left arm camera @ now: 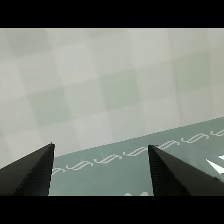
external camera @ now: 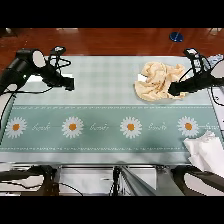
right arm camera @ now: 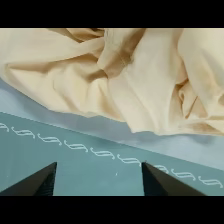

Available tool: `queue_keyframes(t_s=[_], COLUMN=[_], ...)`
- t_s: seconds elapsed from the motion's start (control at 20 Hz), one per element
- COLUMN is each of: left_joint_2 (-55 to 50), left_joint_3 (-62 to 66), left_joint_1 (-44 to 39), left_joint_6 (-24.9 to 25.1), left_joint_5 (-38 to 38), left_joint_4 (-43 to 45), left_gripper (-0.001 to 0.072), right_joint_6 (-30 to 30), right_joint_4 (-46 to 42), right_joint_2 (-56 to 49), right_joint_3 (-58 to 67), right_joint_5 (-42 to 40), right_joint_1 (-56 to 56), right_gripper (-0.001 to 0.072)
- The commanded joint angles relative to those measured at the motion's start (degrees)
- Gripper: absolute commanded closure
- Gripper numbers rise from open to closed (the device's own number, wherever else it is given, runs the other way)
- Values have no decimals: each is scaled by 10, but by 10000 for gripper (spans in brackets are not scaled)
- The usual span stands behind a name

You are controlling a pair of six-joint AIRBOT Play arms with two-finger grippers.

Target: Fold the shirts.

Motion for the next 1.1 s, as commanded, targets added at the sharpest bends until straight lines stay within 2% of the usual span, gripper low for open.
queue_keyframes(t_s=[0.0, 0.2, 0.55, 0.7, 0.9, 1.05], left_joint_2=[0, 0, 0, -1, 0, 0], left_joint_3=[0, 0, 0, 0, 0, 0], left_joint_1=[0, 0, -4, -4, -4, 0], left_joint_6=[0, -2, -2, -2, -2, -2], left_joint_5=[0, 0, -2, 0, -10, -16], left_joint_4=[0, 0, -4, -3, -2, 12], left_gripper=[-13, -13, -13, -13, -13, -13], right_joint_6=[0, 0, 2, -2, 3, 67], right_joint_4=[0, 1, 2, -1, -48, -136], right_joint_2=[0, 0, 0, 0, 0, -4], right_joint_3=[0, 0, 0, 0, 0, 0], right_joint_5=[0, -2, -89, -94, -184, -256], right_joint_1=[0, 0, 0, 0, 0, -3], right_gripper=[117, 117, 118, 118, 120, 120])
